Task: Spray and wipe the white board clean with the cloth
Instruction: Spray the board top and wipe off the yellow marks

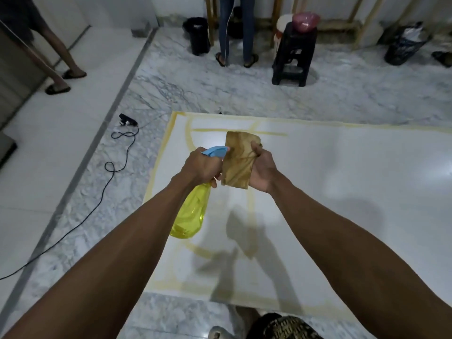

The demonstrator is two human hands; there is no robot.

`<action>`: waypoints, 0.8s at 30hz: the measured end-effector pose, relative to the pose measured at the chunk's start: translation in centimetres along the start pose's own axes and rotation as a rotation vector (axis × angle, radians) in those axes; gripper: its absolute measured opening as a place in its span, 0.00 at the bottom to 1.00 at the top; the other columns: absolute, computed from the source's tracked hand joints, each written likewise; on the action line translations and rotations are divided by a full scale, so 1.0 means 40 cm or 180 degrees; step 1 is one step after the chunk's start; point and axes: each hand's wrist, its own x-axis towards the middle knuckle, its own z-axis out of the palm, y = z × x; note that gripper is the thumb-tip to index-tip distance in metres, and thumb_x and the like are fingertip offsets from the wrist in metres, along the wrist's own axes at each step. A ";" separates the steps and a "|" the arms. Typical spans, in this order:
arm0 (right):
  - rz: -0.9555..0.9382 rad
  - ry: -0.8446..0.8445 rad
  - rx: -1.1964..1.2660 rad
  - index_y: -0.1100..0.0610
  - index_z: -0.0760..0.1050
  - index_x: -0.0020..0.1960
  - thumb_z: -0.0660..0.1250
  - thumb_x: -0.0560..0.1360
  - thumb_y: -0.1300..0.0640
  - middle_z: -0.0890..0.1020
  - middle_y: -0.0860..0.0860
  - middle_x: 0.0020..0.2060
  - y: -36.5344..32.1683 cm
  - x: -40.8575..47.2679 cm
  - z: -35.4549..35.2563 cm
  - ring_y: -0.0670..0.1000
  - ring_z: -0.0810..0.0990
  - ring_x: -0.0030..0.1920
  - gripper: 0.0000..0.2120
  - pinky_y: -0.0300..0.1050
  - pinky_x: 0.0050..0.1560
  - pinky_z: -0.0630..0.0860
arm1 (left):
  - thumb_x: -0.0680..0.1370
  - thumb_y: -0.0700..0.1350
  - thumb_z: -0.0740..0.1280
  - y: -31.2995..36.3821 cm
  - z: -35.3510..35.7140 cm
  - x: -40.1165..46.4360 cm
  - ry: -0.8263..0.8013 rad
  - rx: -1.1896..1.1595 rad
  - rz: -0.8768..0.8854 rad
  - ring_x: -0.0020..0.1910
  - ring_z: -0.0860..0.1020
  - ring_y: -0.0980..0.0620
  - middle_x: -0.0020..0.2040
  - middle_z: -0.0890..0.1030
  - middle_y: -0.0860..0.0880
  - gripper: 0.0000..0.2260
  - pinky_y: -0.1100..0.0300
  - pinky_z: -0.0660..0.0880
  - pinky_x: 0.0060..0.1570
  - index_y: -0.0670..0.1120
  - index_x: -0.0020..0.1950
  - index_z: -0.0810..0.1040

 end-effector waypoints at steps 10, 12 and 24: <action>0.0025 0.0127 -0.0047 0.61 0.70 0.72 0.54 0.81 0.40 0.75 0.61 0.68 -0.075 0.106 -0.023 0.60 0.78 0.63 0.31 0.56 0.64 0.74 | 0.72 0.42 0.62 0.006 -0.018 0.151 0.0127 0.0359 -0.0431 0.27 0.84 0.45 0.31 0.85 0.46 0.12 0.49 0.85 0.49 0.45 0.48 0.85; -0.0010 0.0171 -0.0060 0.61 0.71 0.72 0.53 0.81 0.40 0.76 0.61 0.67 -0.084 0.102 -0.021 0.59 0.79 0.60 0.30 0.55 0.60 0.75 | 0.71 0.43 0.64 0.003 -0.016 0.162 0.0081 0.0344 -0.0458 0.31 0.86 0.43 0.34 0.86 0.45 0.14 0.43 0.86 0.51 0.42 0.51 0.85; -0.0193 0.0732 0.0013 0.59 0.75 0.68 0.52 0.82 0.41 0.79 0.60 0.64 -0.114 0.095 -0.070 0.60 0.76 0.66 0.27 0.59 0.70 0.69 | 0.75 0.42 0.64 0.020 0.018 0.213 -0.0218 0.0122 -0.0252 0.34 0.86 0.43 0.41 0.86 0.41 0.18 0.52 0.84 0.36 0.50 0.61 0.86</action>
